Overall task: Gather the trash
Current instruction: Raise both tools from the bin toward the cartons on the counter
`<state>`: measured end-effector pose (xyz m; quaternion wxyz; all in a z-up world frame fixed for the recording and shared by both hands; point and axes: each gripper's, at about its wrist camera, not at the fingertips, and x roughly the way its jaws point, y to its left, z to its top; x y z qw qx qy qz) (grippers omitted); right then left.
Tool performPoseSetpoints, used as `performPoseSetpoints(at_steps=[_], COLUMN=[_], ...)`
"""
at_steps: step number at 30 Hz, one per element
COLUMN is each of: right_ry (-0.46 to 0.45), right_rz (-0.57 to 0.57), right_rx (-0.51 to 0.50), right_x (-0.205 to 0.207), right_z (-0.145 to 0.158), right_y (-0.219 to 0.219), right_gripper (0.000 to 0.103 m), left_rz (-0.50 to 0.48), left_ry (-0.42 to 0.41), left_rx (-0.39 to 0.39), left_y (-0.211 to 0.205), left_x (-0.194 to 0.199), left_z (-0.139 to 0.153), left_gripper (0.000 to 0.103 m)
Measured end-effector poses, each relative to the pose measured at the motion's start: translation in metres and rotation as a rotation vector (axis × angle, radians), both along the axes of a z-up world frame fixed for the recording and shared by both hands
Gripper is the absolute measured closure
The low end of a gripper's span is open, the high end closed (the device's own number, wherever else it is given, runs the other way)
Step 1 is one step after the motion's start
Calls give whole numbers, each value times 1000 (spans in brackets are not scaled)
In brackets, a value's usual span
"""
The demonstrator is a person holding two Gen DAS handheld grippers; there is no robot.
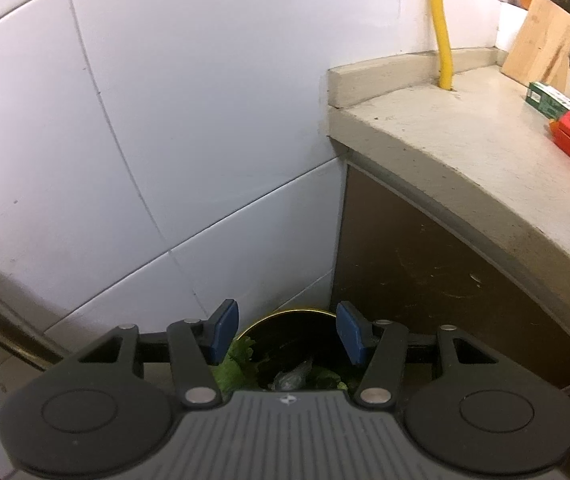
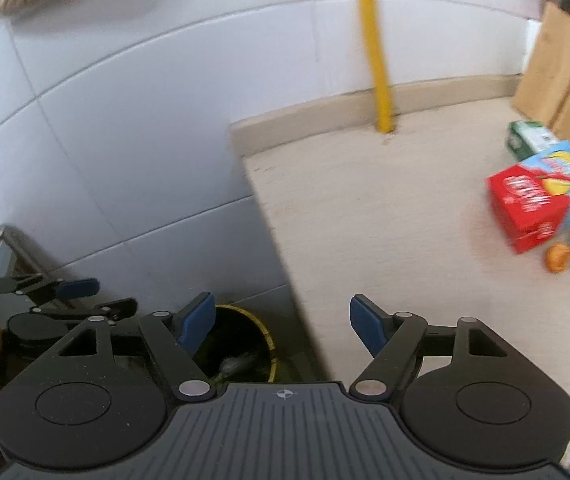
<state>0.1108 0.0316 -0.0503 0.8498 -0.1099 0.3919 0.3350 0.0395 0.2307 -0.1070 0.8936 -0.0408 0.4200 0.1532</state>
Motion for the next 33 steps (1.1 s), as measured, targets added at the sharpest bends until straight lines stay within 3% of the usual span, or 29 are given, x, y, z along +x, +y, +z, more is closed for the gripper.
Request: performPoseSetpoints(at_steps=[13, 19, 21, 27, 33], right_ry=[-64, -81, -79, -86, -95], right_rz=[-209, -319, -344, -387, -414], right_rx=[-1, -23, -19, 4, 30], right_x=[27, 45, 50, 64, 83], right_z=[18, 19, 18, 19, 24], right_y=[-103, -149, -161, -184, -200], right_gripper=[19, 18, 18, 18, 17], left_rz=[-133, -300, -373, -576, -709], left_ry=[-75, -148, -171, -244, -232], left_rx=[-21, -63, -68, -28, -6], left_y=[-35, -91, -113, -174, -208], left_x=[7, 39, 53, 102, 154], left_z=[19, 46, 54, 78, 81], left_gripper=[54, 53, 46, 44, 42])
